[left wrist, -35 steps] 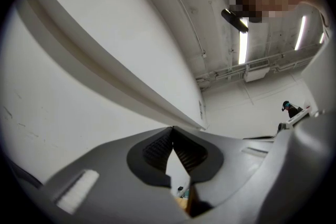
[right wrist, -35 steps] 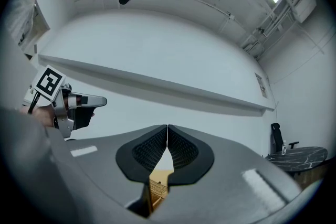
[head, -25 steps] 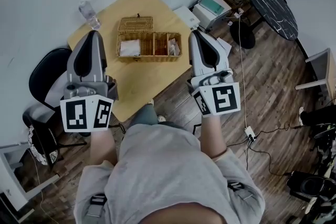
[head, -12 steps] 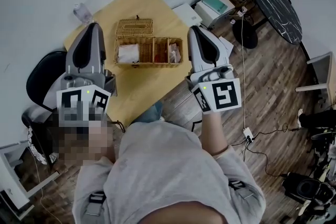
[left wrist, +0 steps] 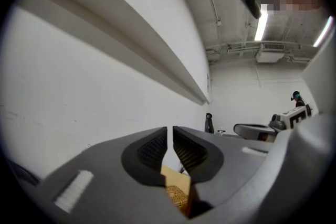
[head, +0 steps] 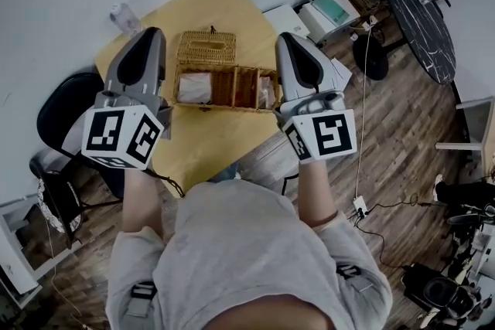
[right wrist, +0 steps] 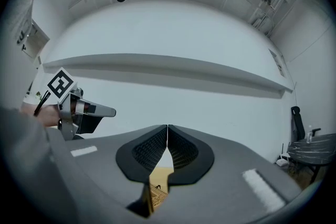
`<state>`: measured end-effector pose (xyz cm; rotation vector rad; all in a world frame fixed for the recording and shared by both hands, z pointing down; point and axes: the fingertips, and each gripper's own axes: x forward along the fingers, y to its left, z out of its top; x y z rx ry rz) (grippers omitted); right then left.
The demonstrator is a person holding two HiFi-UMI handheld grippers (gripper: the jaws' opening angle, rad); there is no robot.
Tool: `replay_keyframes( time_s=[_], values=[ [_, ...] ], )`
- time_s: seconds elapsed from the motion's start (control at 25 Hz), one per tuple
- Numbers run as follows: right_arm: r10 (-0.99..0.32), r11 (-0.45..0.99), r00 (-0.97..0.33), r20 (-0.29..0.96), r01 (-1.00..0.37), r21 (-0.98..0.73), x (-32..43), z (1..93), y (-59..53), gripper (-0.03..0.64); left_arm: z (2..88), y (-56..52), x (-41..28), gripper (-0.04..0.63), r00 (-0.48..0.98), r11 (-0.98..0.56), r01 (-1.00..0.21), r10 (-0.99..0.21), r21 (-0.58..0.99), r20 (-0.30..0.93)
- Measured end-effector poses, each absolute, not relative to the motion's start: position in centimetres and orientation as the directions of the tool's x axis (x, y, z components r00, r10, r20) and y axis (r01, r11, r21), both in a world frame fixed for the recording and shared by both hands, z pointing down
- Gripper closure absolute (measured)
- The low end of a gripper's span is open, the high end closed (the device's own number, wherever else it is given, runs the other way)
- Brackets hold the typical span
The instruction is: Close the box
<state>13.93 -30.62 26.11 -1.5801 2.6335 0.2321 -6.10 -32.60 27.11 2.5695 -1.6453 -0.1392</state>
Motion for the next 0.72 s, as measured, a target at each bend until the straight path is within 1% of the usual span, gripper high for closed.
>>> replay_keyframes(
  time_s=[0.16,0.4,0.52,0.72],
  values=[
    [-0.868,0.478,-0.485,-0.103,-0.874,0.084,13.4,27.4,-32.3,0.611,30.0,-35.1,-5.5,0.535,0.482,-0.464,-0.868,-0.873,0.175,0.077],
    [-0.870,0.485,-0.490,-0.062,-0.871,0.075,13.0,29.2,-33.9,0.611,33.0,-39.0,-4.6,0.532,0.550,-0.515,-0.833,-0.810,0.202,0.205],
    [-0.873,0.482,-0.486,-0.046,-0.873,0.075,13.2,29.8,-34.4,0.611,34.7,-40.9,-3.5,0.528,0.592,-0.550,-0.806,-0.758,0.220,0.273],
    [-0.880,0.471,-0.474,-0.025,-0.879,0.074,13.8,30.5,-35.0,0.611,37.6,-43.9,-1.6,0.512,0.656,-0.587,-0.754,-0.659,0.295,0.367]
  ],
)
